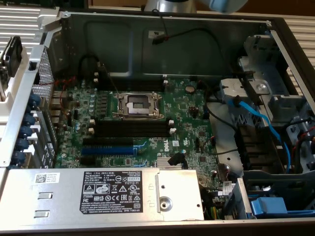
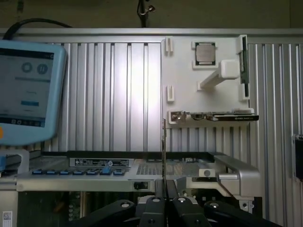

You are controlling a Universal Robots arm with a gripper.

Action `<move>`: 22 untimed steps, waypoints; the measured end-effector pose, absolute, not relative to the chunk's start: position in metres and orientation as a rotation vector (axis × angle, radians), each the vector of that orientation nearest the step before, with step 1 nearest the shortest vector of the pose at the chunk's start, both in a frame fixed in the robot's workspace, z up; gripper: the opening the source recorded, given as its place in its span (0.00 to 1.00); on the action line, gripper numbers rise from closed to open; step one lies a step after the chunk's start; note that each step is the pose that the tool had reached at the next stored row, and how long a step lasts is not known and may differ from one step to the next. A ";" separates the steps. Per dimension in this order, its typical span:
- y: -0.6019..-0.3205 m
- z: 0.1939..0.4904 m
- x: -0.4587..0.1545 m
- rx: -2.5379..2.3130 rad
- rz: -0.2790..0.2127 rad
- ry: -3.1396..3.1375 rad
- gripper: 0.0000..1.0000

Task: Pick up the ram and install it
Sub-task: 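Pick up the ram and move it above insertion slot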

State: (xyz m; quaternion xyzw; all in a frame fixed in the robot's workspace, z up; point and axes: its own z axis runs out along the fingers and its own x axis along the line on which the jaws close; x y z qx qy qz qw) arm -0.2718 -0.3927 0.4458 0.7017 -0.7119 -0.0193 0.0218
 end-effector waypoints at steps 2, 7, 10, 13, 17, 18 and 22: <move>-0.393 0.446 -0.262 2.174 -0.060 -2.206 0.12; -0.394 0.447 -0.240 2.174 -0.060 -2.206 0.12; -0.394 0.447 -0.226 2.174 -0.060 -2.206 0.12; -0.394 0.447 -0.199 2.174 -0.060 -2.206 0.12; -0.395 0.447 -0.172 2.174 -0.060 -2.206 0.12; -0.395 0.447 -0.171 2.174 -0.060 -2.205 0.12; -0.395 0.447 -0.169 2.174 -0.060 -2.206 0.12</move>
